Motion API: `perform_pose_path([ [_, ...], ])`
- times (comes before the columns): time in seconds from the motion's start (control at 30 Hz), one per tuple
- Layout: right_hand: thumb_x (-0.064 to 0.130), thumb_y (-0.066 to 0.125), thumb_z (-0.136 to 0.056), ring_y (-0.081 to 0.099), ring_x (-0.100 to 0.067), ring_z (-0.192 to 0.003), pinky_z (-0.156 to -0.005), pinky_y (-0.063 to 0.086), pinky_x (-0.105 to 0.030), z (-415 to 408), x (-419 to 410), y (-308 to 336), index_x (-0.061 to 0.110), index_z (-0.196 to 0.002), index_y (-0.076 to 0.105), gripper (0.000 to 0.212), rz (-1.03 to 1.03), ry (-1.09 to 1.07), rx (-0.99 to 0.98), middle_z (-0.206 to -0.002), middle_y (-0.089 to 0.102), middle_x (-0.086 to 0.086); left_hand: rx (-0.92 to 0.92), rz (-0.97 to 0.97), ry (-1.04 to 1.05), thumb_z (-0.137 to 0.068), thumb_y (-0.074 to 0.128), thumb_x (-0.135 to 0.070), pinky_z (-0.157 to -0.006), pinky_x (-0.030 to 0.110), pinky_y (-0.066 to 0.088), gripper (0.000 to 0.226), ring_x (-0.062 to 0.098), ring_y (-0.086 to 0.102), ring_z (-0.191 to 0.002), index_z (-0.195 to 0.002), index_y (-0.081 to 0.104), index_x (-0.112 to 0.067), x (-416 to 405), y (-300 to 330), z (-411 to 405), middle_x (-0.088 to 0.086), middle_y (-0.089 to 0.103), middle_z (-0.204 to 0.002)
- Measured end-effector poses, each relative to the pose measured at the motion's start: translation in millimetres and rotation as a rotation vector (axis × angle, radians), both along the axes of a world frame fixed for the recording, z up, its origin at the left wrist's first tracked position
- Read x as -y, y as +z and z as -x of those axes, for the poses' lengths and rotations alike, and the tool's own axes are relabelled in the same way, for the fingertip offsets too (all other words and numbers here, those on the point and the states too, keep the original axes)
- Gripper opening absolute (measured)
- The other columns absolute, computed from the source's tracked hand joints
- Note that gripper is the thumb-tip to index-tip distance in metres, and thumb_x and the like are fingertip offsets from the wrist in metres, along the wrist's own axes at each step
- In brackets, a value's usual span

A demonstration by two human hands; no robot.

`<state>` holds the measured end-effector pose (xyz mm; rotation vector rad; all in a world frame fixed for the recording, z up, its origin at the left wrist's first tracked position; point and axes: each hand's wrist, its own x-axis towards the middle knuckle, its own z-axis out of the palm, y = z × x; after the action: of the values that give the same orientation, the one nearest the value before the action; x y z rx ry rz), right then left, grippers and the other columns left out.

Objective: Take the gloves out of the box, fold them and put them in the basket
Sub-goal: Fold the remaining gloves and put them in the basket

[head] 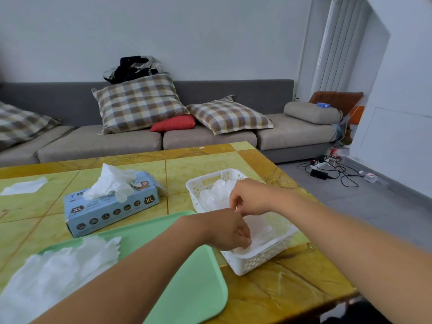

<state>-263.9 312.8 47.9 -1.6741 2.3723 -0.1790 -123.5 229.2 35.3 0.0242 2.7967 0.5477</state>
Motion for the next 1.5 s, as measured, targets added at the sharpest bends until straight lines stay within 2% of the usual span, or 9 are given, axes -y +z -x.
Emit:
perform_pose_path([
  [0.13,0.020,0.078,-0.080,0.057,-0.019,-0.078,-0.064,0.048,-0.035,13,34,-5,0.027,-0.161,0.011,0.106,-0.042,-0.147,-0.020,-0.086,0.052,0.006,0.000,0.043,-0.035,-0.100,0.054,-0.036,-0.095,0.043,0.052,0.028,0.017,0.062,-0.105,-0.117,0.072,-0.023,-1,-2,2,-0.005,0.070,-0.117],
  [0.2,0.013,0.069,-0.086,0.058,-0.020,-0.077,-0.063,0.051,-0.038,13,38,-5,0.030,-0.161,-0.010,0.110,0.093,-0.213,0.000,-0.105,0.052,0.002,-0.016,0.034,-0.032,-0.101,0.053,-0.034,-0.095,0.042,0.052,0.028,0.018,0.062,-0.104,-0.118,0.072,-0.021,0,-1,2,-0.004,0.070,-0.117],
  [0.37,0.004,0.062,-0.086,0.052,-0.014,-0.077,-0.068,0.044,-0.028,-3,30,-11,0.023,-0.098,0.062,0.023,0.275,-0.101,-0.041,-0.087,0.056,0.009,-0.324,0.041,0.065,-0.099,0.055,-0.032,-0.082,0.045,0.055,0.024,0.022,0.065,-0.089,-0.096,0.073,-0.017,19,6,-6,0.001,0.071,-0.098],
  [0.43,0.005,0.064,-0.087,0.055,-0.004,-0.067,-0.063,0.041,-0.018,-5,19,-13,0.027,-0.076,0.066,0.024,0.195,-0.032,-0.037,-0.073,0.060,0.015,-0.417,0.068,0.096,-0.098,0.057,-0.034,-0.082,0.042,0.054,0.019,0.018,0.065,-0.091,-0.096,0.071,-0.021,37,10,-16,-0.003,0.071,-0.099],
  [0.7,0.021,0.074,-0.089,0.065,-0.003,-0.076,-0.067,0.050,-0.019,-135,75,16,0.019,-0.094,0.077,0.006,0.330,0.187,0.144,-0.084,0.072,0.010,-0.445,0.154,0.505,-0.097,0.061,-0.029,-0.079,0.031,0.054,0.015,0.011,0.064,-0.087,-0.101,0.073,-0.023,169,4,-164,-0.007,0.072,-0.100],
  [0.9,0.057,0.058,-0.094,0.044,-0.020,-0.131,-0.102,0.045,-0.040,-289,148,-48,0.028,-0.147,0.047,0.061,0.114,0.418,-0.012,-0.146,0.048,0.005,-0.190,0.189,0.762,-0.100,0.056,-0.029,-0.088,0.030,0.045,0.025,0.012,0.054,-0.097,-0.125,0.062,-0.028,218,-29,-297,-0.003,0.062,-0.124],
  [1.27,0.046,0.044,-0.100,0.052,-0.022,-0.136,-0.112,0.041,-0.036,-263,110,-89,0.037,-0.105,0.077,0.035,0.326,0.742,-0.294,-0.143,0.059,0.008,0.119,0.142,0.577,-0.099,0.061,-0.033,-0.100,0.030,0.041,0.052,0.019,0.050,-0.123,-0.147,0.042,-0.030,222,-27,-297,-0.003,0.048,-0.143],
  [1.4,0.055,0.050,-0.098,0.040,0.004,-0.140,-0.116,0.030,-0.019,-251,75,-67,0.027,-0.110,0.078,0.041,0.103,0.466,0.466,-0.143,0.054,0.026,0.109,0.253,0.583,-0.093,0.067,-0.038,-0.099,0.036,0.046,0.049,0.020,0.049,-0.117,-0.138,0.049,-0.030,220,-36,-288,0.000,0.048,-0.136],
  [1.5,0.054,0.070,-0.085,0.070,-0.017,-0.106,-0.093,0.053,-0.030,-230,70,-41,0.009,-0.109,0.079,0.051,0.201,-0.024,1.235,-0.117,0.075,-0.008,-0.009,0.239,0.620,-0.085,0.069,-0.023,-0.088,0.034,0.046,0.052,0.019,0.044,-0.111,-0.133,0.048,-0.029,212,-27,-280,0.000,0.042,-0.126],
])
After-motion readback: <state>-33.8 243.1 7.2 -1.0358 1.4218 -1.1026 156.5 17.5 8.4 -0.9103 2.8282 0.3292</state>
